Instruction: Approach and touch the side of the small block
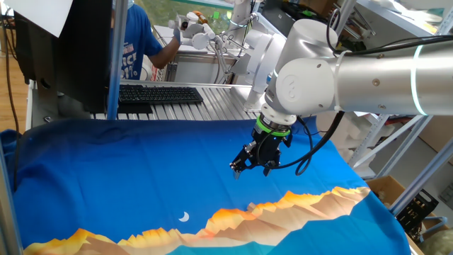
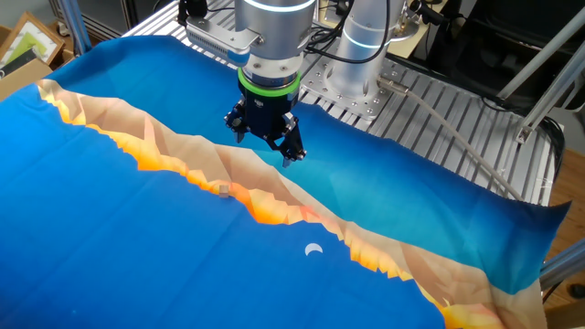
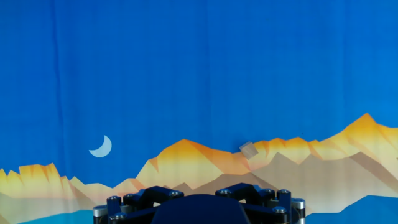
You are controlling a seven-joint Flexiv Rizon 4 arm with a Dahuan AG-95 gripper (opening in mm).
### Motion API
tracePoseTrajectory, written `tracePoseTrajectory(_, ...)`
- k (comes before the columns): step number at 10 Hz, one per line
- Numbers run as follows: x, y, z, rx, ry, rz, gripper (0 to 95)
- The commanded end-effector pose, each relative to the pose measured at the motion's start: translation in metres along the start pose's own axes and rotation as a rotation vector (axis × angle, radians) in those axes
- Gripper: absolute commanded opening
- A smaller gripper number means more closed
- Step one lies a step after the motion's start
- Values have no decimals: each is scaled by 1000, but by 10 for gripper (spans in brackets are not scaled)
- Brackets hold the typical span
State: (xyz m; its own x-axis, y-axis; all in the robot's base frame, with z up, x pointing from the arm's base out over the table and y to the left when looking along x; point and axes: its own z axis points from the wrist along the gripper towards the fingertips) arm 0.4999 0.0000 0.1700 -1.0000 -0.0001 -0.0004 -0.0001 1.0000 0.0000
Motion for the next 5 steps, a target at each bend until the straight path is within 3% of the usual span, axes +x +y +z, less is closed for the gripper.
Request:
tracePoseTrajectory(1,0,0,0,-42,-6,183,0)
tracePoseTrajectory(5,0,0,0,-44,-4,178,0)
